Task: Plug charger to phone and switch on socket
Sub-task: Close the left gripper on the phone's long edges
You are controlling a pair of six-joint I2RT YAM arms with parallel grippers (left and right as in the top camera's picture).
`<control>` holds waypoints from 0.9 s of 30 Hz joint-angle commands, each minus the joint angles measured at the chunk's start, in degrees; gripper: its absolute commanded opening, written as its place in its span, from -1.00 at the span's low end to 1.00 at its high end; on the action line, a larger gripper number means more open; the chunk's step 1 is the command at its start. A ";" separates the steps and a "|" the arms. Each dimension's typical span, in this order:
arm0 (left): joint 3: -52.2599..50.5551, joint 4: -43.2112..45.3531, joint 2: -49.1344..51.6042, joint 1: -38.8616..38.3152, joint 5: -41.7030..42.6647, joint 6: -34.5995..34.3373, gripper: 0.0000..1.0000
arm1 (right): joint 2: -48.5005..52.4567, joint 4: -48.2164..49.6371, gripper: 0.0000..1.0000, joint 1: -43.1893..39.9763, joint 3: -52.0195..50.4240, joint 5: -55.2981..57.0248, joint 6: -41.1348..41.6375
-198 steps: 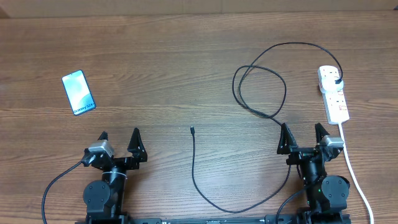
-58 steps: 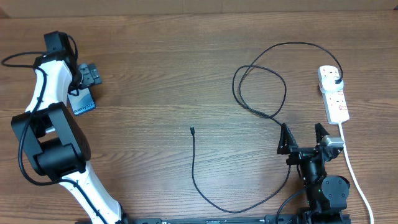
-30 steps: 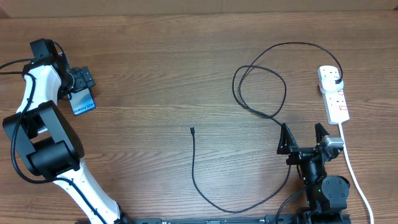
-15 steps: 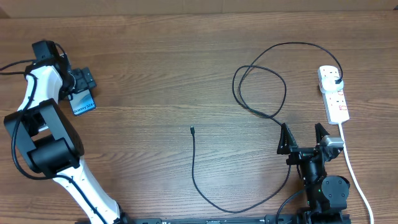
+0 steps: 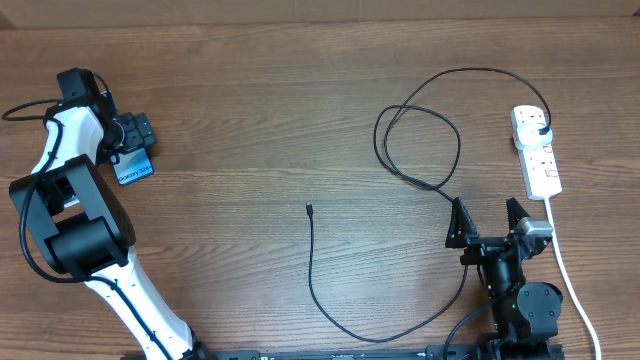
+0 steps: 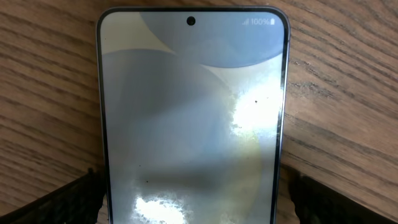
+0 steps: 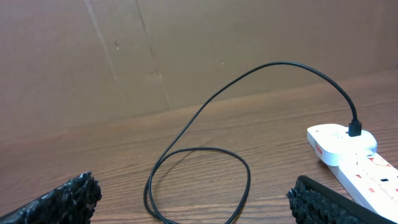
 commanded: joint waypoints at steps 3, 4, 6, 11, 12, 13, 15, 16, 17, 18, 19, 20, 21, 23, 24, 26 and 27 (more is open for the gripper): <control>-0.07 -0.68 3.58 0.09 -1.01 0.70 0.94 | -0.46 0.28 1.00 -0.15 -0.61 -0.37 -0.09; -0.07 -0.85 3.58 0.09 -1.01 0.70 0.84 | -0.46 0.28 1.00 -0.15 -0.61 -0.37 -0.09; -0.07 -1.14 3.58 0.09 -1.01 0.70 0.66 | -0.46 0.28 1.00 -0.15 -0.61 -0.37 -0.09; -0.07 -1.25 3.58 0.09 -1.01 0.68 0.38 | -0.46 0.28 1.00 -0.15 -0.61 -0.37 -0.09; -0.07 -1.31 3.58 0.09 -1.01 0.68 0.38 | -0.46 0.28 1.00 -0.15 -0.61 -0.37 -0.09; -0.07 -1.46 3.61 0.09 -1.01 0.68 0.38 | -0.46 0.28 1.00 -0.15 -0.61 -0.37 -0.09; -0.07 -1.68 3.61 0.09 -1.01 0.70 0.37 | -0.46 0.28 1.00 -0.15 -0.61 -0.37 -0.09; -0.07 -1.68 3.58 0.09 -1.01 0.70 0.37 | -0.46 0.28 1.00 -0.15 -0.61 -0.37 -0.09; -0.07 -1.68 3.61 0.09 -1.01 0.68 0.36 | -0.46 0.28 0.99 -0.15 -0.61 -0.37 -0.09; -0.07 -1.68 3.58 0.09 -1.01 0.68 0.33 | -0.46 0.28 1.00 -0.15 -0.61 -0.37 -0.09; -0.07 -1.68 3.61 0.09 -0.98 0.68 0.33 | -0.46 0.28 1.00 -0.15 -0.61 -0.37 -0.09; -0.07 -1.68 3.61 0.09 -1.01 0.68 0.31 | -0.46 0.28 1.00 -0.15 -0.61 -0.37 -0.09; -0.07 -1.70 3.61 0.09 -0.98 0.68 0.30 | -0.46 0.28 1.00 -0.15 -0.61 -0.37 -0.09; -0.07 -1.73 3.58 0.09 -0.98 0.68 0.27 | -0.46 0.28 1.00 -0.15 -0.61 -0.37 -0.09; -0.07 -1.75 3.58 0.09 -0.98 0.68 0.26 | -0.46 0.28 1.00 -0.15 -0.61 -0.37 -0.09; -0.07 -1.73 3.58 0.09 -0.98 0.68 0.25 | -0.46 0.28 0.99 -0.15 -0.61 -0.37 -0.09; -0.07 -1.70 3.58 0.09 -0.98 0.68 0.25 | -0.46 0.28 0.99 -0.15 -0.61 -0.37 -0.09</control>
